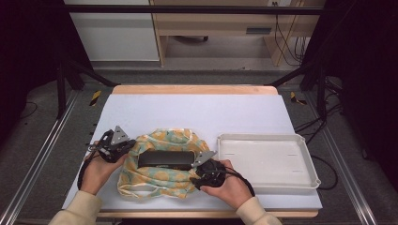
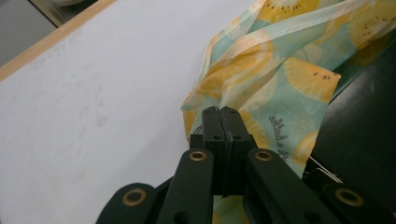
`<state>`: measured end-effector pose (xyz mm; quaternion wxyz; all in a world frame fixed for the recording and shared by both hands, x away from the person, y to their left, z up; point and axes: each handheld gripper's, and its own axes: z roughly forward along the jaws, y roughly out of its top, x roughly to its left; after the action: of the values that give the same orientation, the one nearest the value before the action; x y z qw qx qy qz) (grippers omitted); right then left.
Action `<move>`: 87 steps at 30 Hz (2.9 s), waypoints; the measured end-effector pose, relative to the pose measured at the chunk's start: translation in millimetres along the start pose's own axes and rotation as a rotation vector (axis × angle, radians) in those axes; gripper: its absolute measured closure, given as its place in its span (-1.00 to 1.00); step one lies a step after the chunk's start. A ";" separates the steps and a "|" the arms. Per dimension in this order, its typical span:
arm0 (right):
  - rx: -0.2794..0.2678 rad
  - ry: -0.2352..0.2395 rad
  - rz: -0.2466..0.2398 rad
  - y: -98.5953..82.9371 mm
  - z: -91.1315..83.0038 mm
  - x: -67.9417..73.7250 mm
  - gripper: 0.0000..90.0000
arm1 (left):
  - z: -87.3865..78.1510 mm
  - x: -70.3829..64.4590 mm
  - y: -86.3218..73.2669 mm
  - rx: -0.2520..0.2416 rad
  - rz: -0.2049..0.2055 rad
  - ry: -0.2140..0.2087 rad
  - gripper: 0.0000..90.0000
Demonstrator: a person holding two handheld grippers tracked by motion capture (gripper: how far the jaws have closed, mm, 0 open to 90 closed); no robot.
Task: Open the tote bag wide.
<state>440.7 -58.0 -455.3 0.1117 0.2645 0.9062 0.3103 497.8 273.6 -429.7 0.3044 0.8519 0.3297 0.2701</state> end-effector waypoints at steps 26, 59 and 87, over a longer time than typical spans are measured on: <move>0.024 0.013 -0.067 5.0 8.3 10.6 1.00 | 15.9 0.3 -12.0 0.014 -0.059 -0.068 1.00; -0.002 0.058 -0.031 -6.7 -4.1 6.2 0.87 | 20.6 6.7 -12.0 0.002 -0.119 -0.063 0.94; -0.220 0.002 0.017 2.6 -38.5 -0.2 0.74 | -52.8 -46.3 -13.0 -0.215 -0.126 -0.227 0.84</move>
<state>427.8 -75.7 -423.6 0.1364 0.2578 0.8646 0.4091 428.3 265.7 -415.5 0.4456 0.8168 0.3154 0.1864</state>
